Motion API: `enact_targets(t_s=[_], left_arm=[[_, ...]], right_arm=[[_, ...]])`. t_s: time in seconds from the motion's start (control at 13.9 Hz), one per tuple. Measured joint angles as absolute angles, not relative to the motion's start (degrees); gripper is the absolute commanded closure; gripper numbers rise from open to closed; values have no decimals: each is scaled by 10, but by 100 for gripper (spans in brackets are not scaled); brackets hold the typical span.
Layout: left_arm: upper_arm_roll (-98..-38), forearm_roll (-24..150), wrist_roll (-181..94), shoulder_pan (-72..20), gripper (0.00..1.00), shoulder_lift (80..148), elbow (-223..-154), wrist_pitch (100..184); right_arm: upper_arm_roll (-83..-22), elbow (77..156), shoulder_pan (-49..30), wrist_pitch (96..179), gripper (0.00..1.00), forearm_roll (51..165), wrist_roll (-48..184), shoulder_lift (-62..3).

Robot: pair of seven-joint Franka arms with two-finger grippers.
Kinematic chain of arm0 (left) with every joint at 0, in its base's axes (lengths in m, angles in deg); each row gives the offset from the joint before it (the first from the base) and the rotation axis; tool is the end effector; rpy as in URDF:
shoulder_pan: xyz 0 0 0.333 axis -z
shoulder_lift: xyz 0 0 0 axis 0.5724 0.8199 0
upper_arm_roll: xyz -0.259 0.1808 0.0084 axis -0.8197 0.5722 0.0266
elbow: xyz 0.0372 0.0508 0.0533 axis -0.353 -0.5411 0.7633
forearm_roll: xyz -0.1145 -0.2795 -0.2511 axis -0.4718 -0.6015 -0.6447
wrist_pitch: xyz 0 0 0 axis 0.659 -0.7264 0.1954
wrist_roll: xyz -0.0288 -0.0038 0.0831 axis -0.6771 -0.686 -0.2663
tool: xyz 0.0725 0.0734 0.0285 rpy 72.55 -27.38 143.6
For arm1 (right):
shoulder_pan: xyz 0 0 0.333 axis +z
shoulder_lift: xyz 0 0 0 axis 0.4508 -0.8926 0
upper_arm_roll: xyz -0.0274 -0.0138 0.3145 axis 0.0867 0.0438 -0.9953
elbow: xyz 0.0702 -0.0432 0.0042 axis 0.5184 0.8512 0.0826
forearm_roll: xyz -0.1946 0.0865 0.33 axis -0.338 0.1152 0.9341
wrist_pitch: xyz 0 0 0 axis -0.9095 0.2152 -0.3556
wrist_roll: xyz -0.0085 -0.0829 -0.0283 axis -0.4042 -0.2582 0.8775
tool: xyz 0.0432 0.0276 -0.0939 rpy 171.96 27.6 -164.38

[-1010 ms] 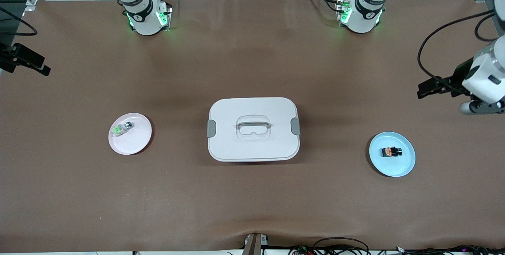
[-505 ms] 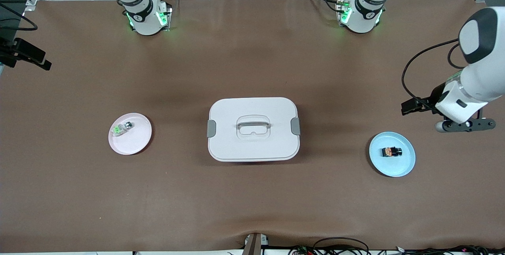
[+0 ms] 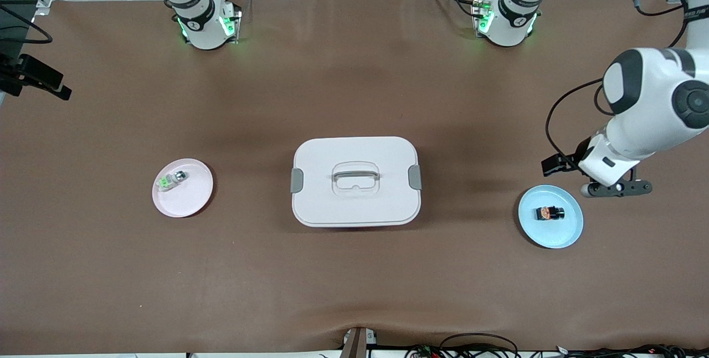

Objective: Transfer orange switch to right arm and place
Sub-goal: 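Lower the left gripper and grasp the black-orange switch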

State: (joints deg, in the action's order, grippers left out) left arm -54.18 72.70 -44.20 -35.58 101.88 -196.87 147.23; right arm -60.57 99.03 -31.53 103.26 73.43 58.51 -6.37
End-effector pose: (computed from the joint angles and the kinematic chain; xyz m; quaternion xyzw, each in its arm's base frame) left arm 0.6106 -0.0373 0.3831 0.9999 0.0140 0.0014 0.0035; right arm 0.5420 -0.0190 0.6719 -0.9982 0.0564 0.0108 0.0169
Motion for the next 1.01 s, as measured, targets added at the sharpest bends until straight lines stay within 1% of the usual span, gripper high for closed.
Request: enact_targets(t_s=[0.36, 0.79, 1.01], left_arm=[[-542, 782, -442, -359, 0, 1082, -1970, 1551], [-539, 786, -517, -402, 0, 1152, -1969, 1647], [-539, 786, -525, -412, 0, 1169, -1968, 1661]], right_arm=[[-605, 987, -315, 1035, 0, 733, 585, -64], [-607, 990, -314, 1047, 0, 733, 585, -70], [-607, 990, -314, 1047, 0, 733, 585, -75]])
